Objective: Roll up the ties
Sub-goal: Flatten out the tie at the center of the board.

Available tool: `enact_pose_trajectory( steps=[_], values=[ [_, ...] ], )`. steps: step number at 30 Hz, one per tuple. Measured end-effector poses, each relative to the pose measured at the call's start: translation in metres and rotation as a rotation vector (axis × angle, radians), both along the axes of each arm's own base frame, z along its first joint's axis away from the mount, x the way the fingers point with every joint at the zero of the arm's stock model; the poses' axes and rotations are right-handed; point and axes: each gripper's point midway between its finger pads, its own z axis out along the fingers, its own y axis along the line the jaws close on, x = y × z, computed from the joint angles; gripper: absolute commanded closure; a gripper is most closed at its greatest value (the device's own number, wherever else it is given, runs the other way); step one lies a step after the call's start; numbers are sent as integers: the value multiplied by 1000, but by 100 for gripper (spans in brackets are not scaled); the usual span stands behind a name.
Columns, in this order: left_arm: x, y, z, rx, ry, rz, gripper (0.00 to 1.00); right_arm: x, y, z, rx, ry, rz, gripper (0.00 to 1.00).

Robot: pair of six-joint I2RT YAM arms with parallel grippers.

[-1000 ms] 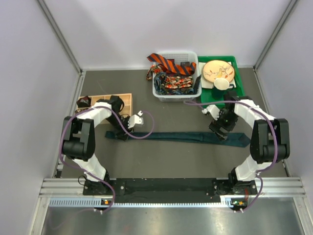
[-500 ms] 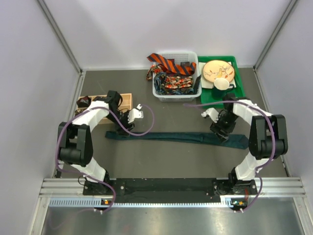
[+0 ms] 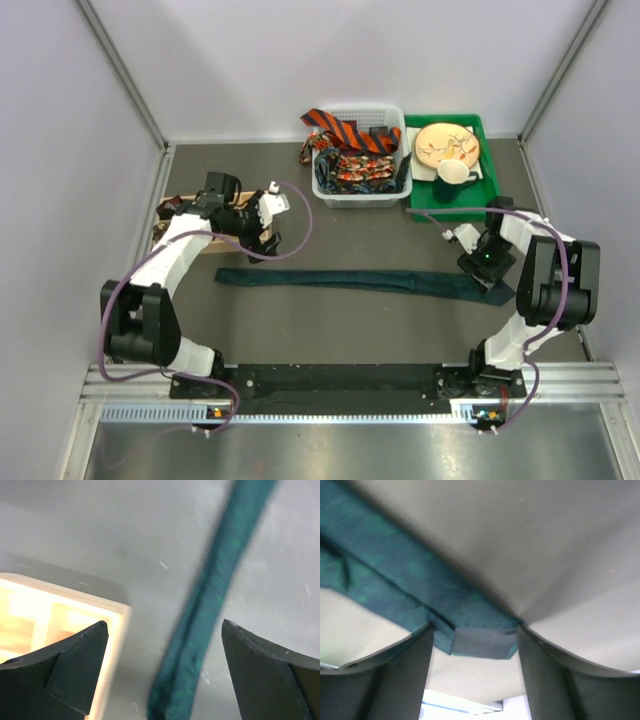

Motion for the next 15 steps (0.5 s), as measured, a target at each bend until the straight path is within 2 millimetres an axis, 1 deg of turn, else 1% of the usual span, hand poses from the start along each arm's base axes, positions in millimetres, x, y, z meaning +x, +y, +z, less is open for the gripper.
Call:
enact_pose_trajectory(
  steps=[1, 2, 4, 5, 8, 10, 12, 14, 15],
  values=[
    [7, -3, 9, -28, -32, 33, 1, 3, -4, -1, -23, -6, -5, 58],
    [13, -5, 19, -55, -69, 64, 1, 5, -6, -2, -40, -17, -13, 78],
    [24, -8, 37, -115, -134, 132, 1, 7, -11, -2, -73, -28, -25, 95],
    [30, -9, 45, -145, -169, 168, 1, 8, -13, -3, -86, -33, -29, 100],
    [43, -10, 62, -219, -220, 272, 1, 10, -19, -2, -124, -58, -39, 100],
    [48, -12, 67, -247, -224, 292, 1, 10, -20, -2, -126, -65, -40, 100],
    [50, -14, 64, -255, -195, 299, 1, 10, -23, -1, -122, -66, -46, 100],
    [52, -16, 57, -249, -161, 294, 1, 9, -36, 0, -129, -62, -60, 100],
    [52, -18, 53, -242, -148, 283, 1, 9, -46, 1, -135, -61, -67, 100]
  ],
)
